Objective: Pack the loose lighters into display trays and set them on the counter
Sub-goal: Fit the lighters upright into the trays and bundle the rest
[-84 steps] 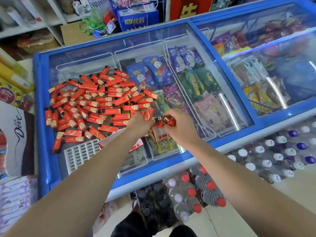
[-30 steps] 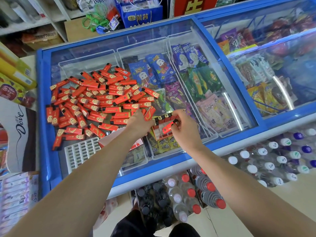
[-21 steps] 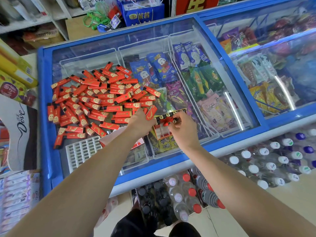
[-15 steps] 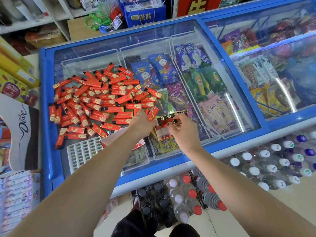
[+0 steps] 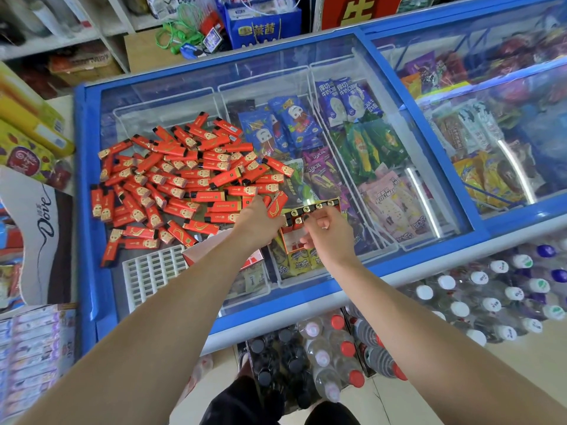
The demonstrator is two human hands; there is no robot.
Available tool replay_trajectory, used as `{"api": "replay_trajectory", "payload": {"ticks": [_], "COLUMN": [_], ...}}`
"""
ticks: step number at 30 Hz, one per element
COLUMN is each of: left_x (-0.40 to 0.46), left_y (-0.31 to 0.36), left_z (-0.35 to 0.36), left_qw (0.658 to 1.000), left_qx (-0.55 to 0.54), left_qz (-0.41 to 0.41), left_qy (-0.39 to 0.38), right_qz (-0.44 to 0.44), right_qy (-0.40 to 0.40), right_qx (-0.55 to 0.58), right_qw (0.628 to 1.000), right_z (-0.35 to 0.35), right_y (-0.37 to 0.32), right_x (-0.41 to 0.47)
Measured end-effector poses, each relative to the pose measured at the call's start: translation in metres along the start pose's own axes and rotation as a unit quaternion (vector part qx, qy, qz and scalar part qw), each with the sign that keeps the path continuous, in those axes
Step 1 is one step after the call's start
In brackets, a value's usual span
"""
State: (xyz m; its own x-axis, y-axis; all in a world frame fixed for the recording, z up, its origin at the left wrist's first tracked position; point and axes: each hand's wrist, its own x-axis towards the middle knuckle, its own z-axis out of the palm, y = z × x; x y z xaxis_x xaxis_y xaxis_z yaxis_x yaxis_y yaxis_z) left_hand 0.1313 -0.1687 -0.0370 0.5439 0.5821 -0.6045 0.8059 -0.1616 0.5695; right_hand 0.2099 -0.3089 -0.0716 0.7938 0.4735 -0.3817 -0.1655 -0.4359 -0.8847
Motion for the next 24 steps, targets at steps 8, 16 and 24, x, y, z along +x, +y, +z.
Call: {"api": "replay_trajectory", "payload": {"ticks": [8,16,24], "left_x": [-0.001,-0.008,-0.017], "left_y": [0.0,0.002,0.016], "left_z": [-0.001,-0.004,-0.008], "left_qw": [1.0,0.994,0.989], "left_qx": [-0.003,-0.039,-0.014], "left_qz": [0.021,0.103,0.144], "left_qy": [0.002,-0.014,-0.032], "right_qz": [0.043,-0.035,-0.044], "right_qy": [0.023,-0.021,-0.075], "right_qx": [0.011,0.057,0.035], "right_qw": [0.999,0.998,0.996], "right_z": [0.003,-0.01,-0.015], "right_y": [-0.004,-0.039,-0.048], "right_x": [0.005,0.003,0.007]}}
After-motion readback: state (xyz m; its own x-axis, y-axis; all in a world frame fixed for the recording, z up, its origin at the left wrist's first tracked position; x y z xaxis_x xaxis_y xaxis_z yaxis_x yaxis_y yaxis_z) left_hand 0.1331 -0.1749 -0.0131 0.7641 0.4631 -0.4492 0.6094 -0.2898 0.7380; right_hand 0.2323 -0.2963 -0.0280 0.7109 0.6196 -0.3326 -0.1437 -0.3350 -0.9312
